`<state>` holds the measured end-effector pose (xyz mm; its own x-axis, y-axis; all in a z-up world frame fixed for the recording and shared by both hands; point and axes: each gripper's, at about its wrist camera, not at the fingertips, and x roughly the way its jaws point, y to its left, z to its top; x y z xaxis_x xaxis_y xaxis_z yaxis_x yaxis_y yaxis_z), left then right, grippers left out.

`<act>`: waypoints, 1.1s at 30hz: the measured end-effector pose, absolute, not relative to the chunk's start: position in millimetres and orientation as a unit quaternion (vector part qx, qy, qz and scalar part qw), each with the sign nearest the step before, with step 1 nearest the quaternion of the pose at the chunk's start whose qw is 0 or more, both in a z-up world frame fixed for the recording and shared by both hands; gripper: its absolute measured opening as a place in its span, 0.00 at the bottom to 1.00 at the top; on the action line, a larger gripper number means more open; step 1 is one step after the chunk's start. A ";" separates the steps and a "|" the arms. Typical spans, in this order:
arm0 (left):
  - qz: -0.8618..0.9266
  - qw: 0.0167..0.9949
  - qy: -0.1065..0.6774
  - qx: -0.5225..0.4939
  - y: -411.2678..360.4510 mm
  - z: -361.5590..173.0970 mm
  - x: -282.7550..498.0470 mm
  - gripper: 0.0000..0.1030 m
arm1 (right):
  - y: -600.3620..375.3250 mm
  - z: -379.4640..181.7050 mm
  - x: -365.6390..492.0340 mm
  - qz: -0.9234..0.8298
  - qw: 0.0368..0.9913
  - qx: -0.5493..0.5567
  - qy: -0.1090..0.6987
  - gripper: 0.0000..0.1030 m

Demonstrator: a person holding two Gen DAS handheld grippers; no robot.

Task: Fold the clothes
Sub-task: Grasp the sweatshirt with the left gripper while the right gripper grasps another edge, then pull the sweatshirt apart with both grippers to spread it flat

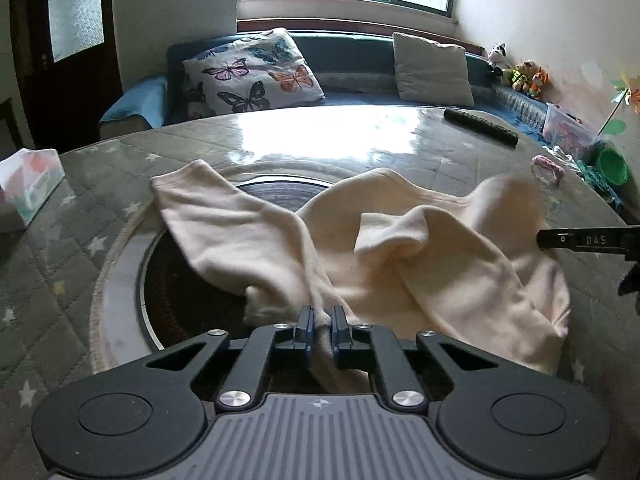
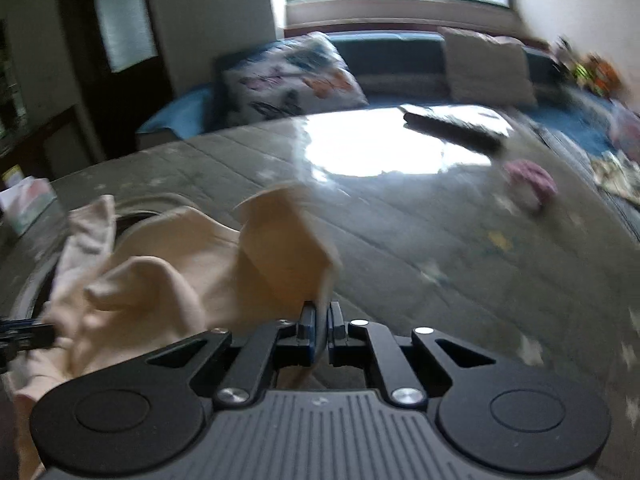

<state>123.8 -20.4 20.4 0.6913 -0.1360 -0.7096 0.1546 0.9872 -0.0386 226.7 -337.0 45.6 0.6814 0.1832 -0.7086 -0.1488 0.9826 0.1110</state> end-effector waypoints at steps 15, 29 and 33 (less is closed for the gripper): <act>-0.060 0.922 0.381 -0.011 6.7 25.8 99.7 0.09 | -243.1 69.8 203.1 0.276 0.896 -0.089 0.335 0.46; -0.051 0.924 0.378 -0.027 23.4 27.9 77.1 0.08 | -191.3 53.4 214.8 0.259 0.897 -0.174 0.313 0.07; -0.048 0.926 0.373 -0.031 26.5 30.7 71.2 0.07 | -228.7 73.7 214.5 0.227 0.918 -0.116 0.304 0.05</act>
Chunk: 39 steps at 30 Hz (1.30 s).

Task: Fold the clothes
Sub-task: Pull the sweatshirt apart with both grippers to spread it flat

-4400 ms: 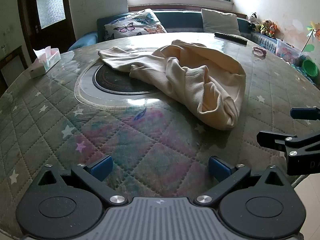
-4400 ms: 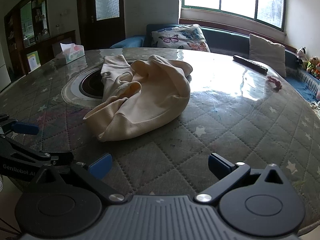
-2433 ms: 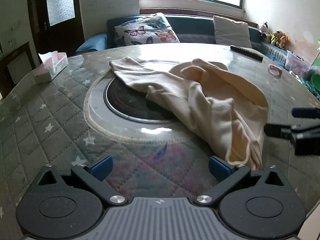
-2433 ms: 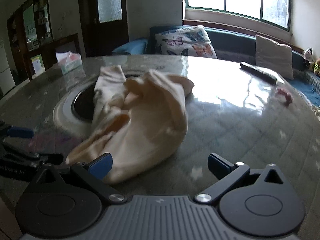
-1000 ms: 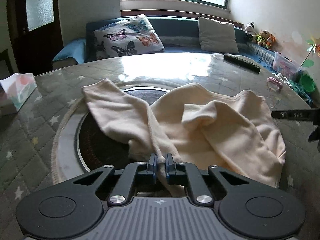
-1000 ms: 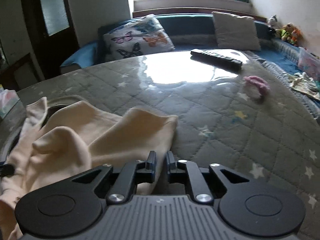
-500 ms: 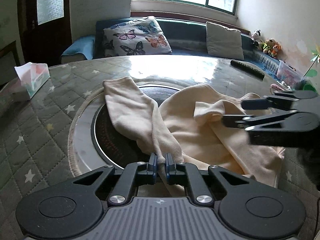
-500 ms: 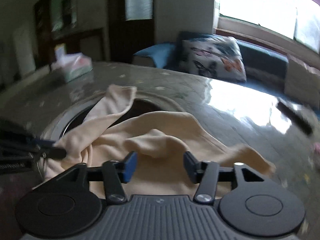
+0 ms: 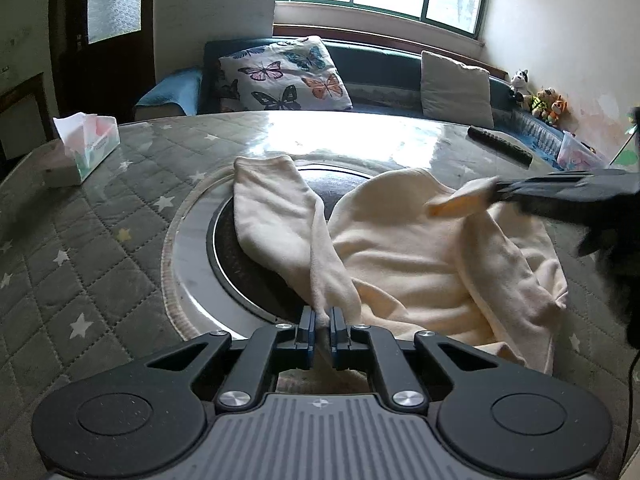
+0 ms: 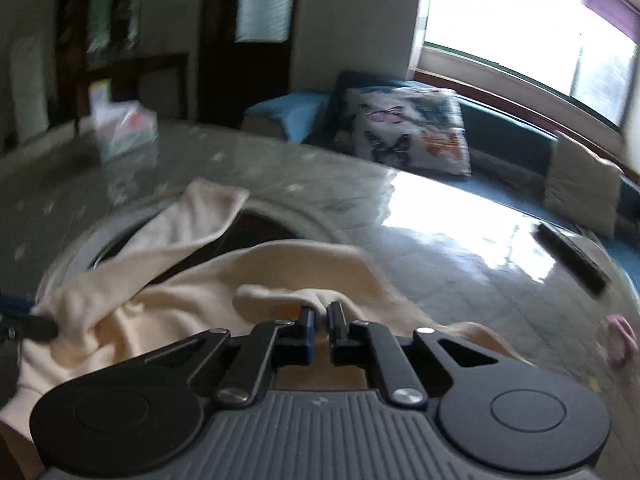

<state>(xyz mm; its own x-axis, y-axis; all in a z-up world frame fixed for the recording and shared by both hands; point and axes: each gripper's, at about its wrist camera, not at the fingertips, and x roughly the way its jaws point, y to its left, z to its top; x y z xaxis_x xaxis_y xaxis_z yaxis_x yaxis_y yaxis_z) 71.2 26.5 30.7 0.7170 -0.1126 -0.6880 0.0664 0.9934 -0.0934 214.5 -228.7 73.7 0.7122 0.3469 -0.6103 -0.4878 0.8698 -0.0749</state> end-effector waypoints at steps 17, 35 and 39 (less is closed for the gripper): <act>-0.056 0.924 0.376 -0.040 29.8 45.3 18.3 0.07 | -415.4 107.6 137.5 0.050 0.957 -0.010 0.286 0.02; -0.044 0.930 0.364 0.011 29.9 63.3 -4.1 0.44 | -455.0 49.0 119.8 0.014 0.930 0.021 0.366 0.31; -0.039 0.935 0.352 0.022 24.0 67.3 23.2 0.44 | -448.5 41.8 122.7 0.021 0.927 0.018 0.375 0.32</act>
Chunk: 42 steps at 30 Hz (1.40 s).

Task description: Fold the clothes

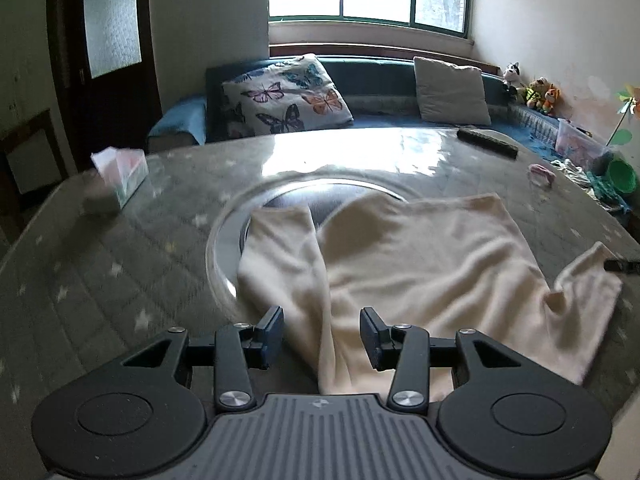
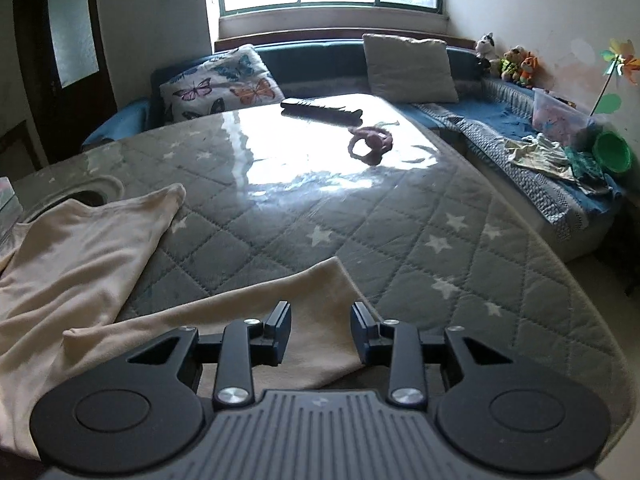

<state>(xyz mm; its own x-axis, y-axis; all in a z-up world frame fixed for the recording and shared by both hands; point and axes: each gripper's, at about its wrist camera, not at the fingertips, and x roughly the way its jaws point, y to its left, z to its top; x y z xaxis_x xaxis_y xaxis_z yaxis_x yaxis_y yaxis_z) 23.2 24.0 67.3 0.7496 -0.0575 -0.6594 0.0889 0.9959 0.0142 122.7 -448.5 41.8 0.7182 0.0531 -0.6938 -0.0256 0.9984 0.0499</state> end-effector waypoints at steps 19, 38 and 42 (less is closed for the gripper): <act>-0.014 0.905 0.419 0.074 18.9 3.0 159.7 0.06 | -441.4 33.0 136.5 0.033 0.923 0.001 0.383 0.53; 0.163 0.913 0.367 -0.069 140.9 26.6 24.6 0.04 | -440.2 33.1 134.4 0.031 0.925 -0.005 0.380 0.54; 0.176 0.902 0.388 -0.071 145.2 11.4 13.5 0.07 | -440.2 33.0 134.8 0.030 0.924 -0.007 0.380 0.55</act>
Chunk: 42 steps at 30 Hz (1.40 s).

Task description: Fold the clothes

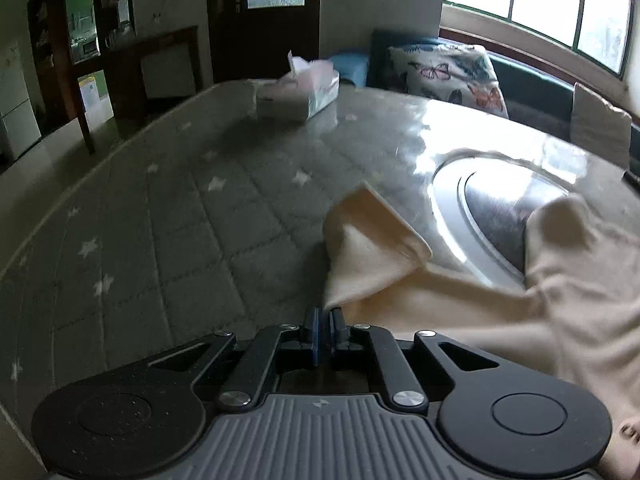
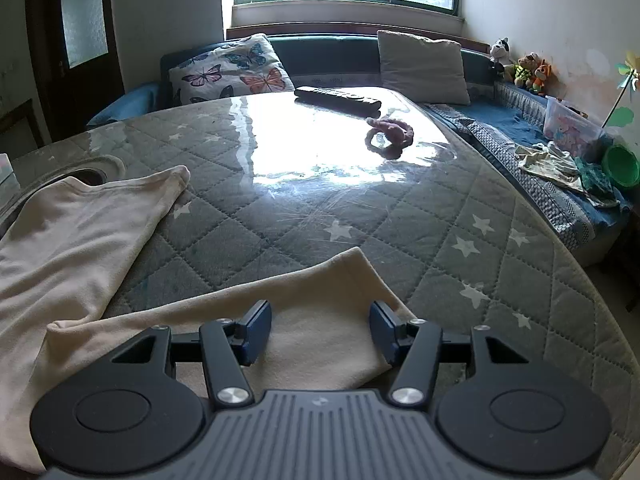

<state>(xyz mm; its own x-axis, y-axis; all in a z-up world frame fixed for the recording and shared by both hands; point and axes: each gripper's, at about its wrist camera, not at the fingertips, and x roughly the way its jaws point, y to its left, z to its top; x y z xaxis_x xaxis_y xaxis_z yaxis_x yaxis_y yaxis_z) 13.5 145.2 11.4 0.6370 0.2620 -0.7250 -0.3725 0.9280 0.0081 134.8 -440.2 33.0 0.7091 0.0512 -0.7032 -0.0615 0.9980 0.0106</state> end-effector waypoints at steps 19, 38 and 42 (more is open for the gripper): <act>0.270 0.893 0.359 -0.041 185.3 12.5 50.7 0.49 | -437.2 32.5 137.7 0.028 0.923 -0.009 0.384 0.61; 0.065 0.927 0.368 -0.020 84.5 36.8 70.5 0.41 | -420.6 49.1 145.3 0.062 0.926 -0.024 0.373 0.61; 0.011 0.930 0.368 0.005 44.7 34.9 100.4 0.41 | -406.3 53.6 150.1 0.096 0.923 -0.012 0.373 0.61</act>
<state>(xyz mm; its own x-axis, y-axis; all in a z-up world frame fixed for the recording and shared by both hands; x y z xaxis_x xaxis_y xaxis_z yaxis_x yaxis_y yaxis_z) 100.4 44.7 34.9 0.7295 0.0235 -0.6836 -0.0167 0.9997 0.0166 150.1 -406.3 53.6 0.7041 0.1676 -0.6900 -0.1858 0.9814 0.0488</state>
